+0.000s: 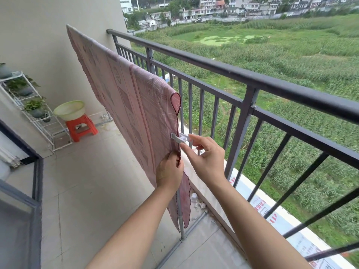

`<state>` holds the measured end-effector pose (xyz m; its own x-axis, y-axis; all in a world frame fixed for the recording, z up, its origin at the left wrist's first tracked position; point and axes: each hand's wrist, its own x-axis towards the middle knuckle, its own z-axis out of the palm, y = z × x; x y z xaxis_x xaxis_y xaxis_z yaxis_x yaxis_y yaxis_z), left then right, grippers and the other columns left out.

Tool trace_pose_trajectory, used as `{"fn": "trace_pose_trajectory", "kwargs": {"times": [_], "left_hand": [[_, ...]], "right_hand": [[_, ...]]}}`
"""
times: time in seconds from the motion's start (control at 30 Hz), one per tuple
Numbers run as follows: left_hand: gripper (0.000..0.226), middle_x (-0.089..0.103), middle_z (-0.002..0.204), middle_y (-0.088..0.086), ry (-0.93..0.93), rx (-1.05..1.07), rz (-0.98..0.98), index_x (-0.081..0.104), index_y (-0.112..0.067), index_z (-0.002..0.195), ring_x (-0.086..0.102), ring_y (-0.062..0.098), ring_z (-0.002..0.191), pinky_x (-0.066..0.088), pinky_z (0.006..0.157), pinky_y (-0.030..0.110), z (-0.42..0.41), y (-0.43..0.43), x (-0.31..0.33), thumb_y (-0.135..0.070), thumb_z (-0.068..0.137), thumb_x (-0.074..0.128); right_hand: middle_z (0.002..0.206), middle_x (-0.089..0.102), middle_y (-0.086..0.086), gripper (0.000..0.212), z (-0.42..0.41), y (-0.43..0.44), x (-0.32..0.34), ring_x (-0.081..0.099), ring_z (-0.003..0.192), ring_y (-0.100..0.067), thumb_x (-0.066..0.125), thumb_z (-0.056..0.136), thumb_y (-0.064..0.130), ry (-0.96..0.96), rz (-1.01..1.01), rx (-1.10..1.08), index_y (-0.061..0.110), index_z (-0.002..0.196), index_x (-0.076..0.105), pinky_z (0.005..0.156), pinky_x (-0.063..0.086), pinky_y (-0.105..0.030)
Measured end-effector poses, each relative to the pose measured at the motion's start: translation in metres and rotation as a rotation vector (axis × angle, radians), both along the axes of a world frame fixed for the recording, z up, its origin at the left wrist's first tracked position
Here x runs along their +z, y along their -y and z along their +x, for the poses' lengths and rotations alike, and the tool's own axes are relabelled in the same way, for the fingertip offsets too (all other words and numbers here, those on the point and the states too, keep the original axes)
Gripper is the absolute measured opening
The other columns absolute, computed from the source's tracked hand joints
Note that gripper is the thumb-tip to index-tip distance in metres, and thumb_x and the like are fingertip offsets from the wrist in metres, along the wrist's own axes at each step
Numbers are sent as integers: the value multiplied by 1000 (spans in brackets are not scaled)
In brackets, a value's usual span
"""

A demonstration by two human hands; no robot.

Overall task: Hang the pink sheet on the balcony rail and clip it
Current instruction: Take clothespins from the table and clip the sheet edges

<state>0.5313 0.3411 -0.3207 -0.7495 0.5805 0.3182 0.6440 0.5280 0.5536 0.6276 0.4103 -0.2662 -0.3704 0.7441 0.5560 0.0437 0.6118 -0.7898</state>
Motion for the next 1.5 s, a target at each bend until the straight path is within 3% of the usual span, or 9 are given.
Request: {"fn": "trace_pose_trajectory", "kwargs": {"times": [0.2,0.37,0.47,0.63,0.77,1.0,1.1,1.23,1.5], "left_hand": [[13,66,90,7,-2,-29,-3,63,-12,98,61,29,84,37,62,30,0,7,3,-19,88,59],[16,61,103,2,-97,-118,-161,60,-19,99,56,25,101,44,75,36,-7,21,-5,-32,90,55],[22,61,105,4,-116,-192,-124,62,-17,105,55,28,103,47,80,39,-14,34,-16,-30,89,55],[45,57,121,5,-157,-368,-120,58,-15,119,56,30,107,48,90,43,-22,50,-36,-41,87,39],[42,50,137,9,-159,-526,-132,57,-13,124,49,31,123,42,101,44,-8,59,-68,-33,89,46],[63,29,156,10,-198,-987,-303,43,-15,143,30,27,142,24,114,48,107,59,-115,-47,91,28],[62,31,156,9,-206,-1195,-281,43,-16,143,32,27,141,26,115,49,177,62,-110,-47,92,29],[64,33,155,12,-252,-1454,-297,39,-15,146,36,29,139,29,113,50,271,79,-104,-48,92,30],[61,25,158,12,-377,-1811,-542,32,-16,149,32,34,141,31,111,52,399,154,-145,-45,95,36]], "right_hand": [[122,62,13,82,19,-1,1,57,111,0,75,71,65,129,-112,116,26,139,51,86,51,-20],[120,62,10,50,31,-1,-10,58,106,-3,62,90,52,162,-87,28,25,132,55,85,54,-32],[120,63,6,39,40,-2,-23,59,104,-6,55,97,42,217,-65,-52,21,131,57,89,53,-39],[124,59,3,37,75,14,-59,54,114,-12,49,100,38,403,-66,-302,20,132,54,98,48,-39],[135,50,-3,44,127,46,-107,47,126,-18,52,98,37,573,-120,-457,18,137,50,105,42,-37],[128,54,-9,45,263,160,-165,49,121,-26,62,93,25,641,-345,-869,11,135,51,106,38,-36],[131,52,-4,45,323,223,-166,49,123,-24,60,92,29,625,-465,-1124,16,134,52,103,44,-43],[132,51,-5,43,385,301,-166,48,124,-24,60,93,26,582,-597,-1384,15,134,53,105,42,-42],[140,43,-3,53,452,415,-216,48,126,-25,56,94,30,421,-1059,-1537,20,144,42,101,39,-37]]}}
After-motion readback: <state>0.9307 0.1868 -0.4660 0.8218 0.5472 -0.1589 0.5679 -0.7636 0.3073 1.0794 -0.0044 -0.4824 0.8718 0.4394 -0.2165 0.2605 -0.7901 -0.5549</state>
